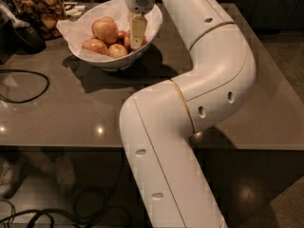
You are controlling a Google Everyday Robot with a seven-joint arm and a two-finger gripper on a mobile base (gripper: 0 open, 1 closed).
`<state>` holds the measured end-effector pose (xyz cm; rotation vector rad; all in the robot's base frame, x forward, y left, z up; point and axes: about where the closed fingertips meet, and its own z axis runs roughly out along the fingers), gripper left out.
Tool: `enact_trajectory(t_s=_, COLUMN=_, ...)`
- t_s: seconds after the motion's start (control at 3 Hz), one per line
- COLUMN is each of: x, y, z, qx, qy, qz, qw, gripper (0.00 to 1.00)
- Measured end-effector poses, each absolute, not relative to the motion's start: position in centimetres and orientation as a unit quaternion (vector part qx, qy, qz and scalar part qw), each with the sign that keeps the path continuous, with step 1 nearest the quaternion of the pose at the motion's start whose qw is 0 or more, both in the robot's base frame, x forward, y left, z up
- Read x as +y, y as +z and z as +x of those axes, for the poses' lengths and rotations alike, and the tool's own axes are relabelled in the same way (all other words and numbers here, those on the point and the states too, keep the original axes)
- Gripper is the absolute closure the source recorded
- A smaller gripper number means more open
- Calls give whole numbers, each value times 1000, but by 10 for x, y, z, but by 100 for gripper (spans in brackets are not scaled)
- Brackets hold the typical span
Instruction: Pick apple from white bowl
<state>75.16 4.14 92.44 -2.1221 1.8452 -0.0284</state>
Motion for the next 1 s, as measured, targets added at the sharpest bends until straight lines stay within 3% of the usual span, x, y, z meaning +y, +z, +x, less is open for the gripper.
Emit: enact_trajectory(t_s=1.0, x=41, y=912, z=756, qx=646, qy=-8, qz=-747, qw=156, gripper=31)
